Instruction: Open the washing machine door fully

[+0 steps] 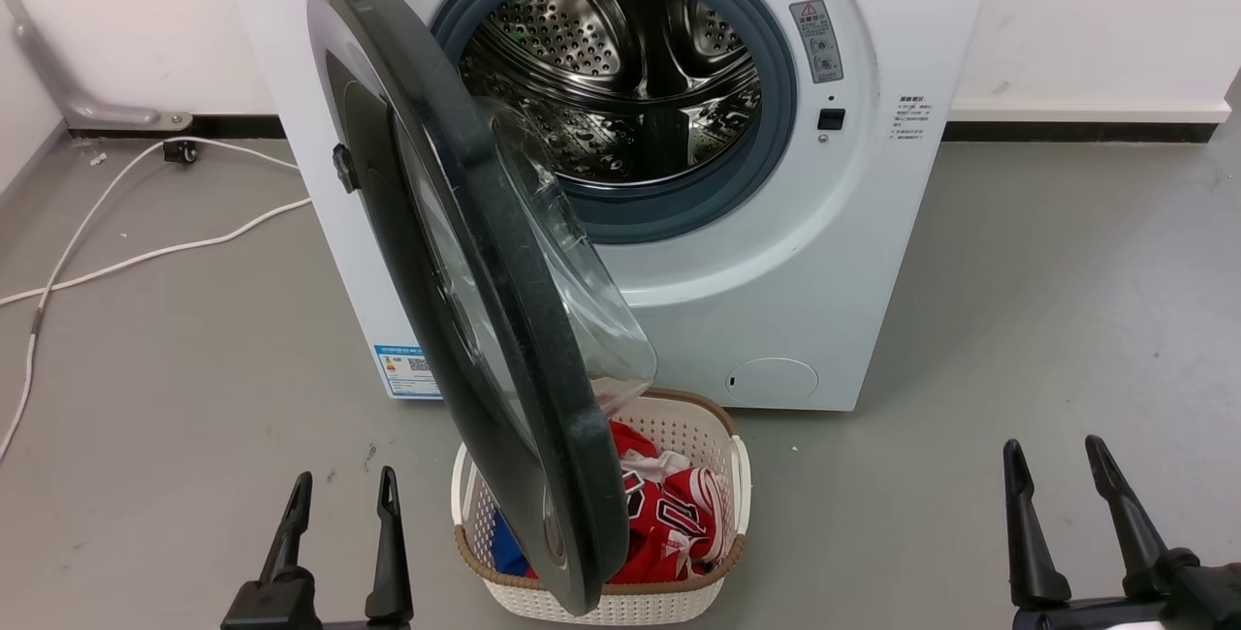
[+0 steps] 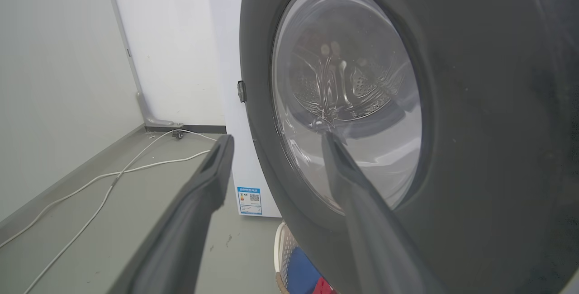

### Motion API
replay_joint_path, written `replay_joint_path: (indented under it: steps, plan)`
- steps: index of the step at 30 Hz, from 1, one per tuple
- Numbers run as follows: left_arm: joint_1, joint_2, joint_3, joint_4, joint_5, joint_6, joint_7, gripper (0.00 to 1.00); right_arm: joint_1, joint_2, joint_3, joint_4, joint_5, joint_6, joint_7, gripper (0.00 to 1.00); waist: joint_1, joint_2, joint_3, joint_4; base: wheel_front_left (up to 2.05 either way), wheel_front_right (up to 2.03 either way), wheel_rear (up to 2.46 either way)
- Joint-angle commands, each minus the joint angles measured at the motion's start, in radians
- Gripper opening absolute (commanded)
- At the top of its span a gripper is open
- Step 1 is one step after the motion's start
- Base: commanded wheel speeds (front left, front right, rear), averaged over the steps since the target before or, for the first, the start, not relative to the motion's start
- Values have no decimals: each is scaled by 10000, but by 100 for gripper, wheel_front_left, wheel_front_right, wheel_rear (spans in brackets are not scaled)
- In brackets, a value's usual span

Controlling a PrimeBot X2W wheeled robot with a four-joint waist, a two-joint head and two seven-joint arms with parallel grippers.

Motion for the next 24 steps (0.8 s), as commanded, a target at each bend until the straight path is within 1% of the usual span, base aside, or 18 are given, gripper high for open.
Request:
replay_joint_path:
  steps: [1,3,5,6,11,15,21,24]
  plan:
    - [74,-10,39,-2,21,44,-27,100,94,37,19,13,78,-2,-17,100,0,0,-5,-1,0,0,0]
    - [95,-10,33,37,4,3,-27,100,99,37,29,34,83,-2,-17,100,0,0,-11,-3,0,0,0]
    - [106,-10,37,77,-9,-22,-27,25,103,37,33,48,89,-2,-17,100,0,0,-16,-11,0,0,0]
    - [111,-11,34,85,-14,-39,-27,0,105,37,39,53,93,-2,-17,100,0,0,-20,-17,0,0,0]
    - [57,-10,177,-28,-7,-102,-27,0,130,38,43,67,168,-2,-17,100,0,0,-45,-38,0,0,0]
    - [-380,-6,479,-427,109,-172,-27,0,150,36,44,44,201,-3,-17,100,0,0,-37,2,0,0,0]
    - [-1160,52,592,-1664,384,-364,-27,0,101,36,53,13,222,-3,-17,100,0,0,-3,67,0,0,0]
    - [-1436,42,335,-2310,558,-468,-25,0,76,37,77,22,225,-3,-17,100,0,0,9,74,0,0,0]
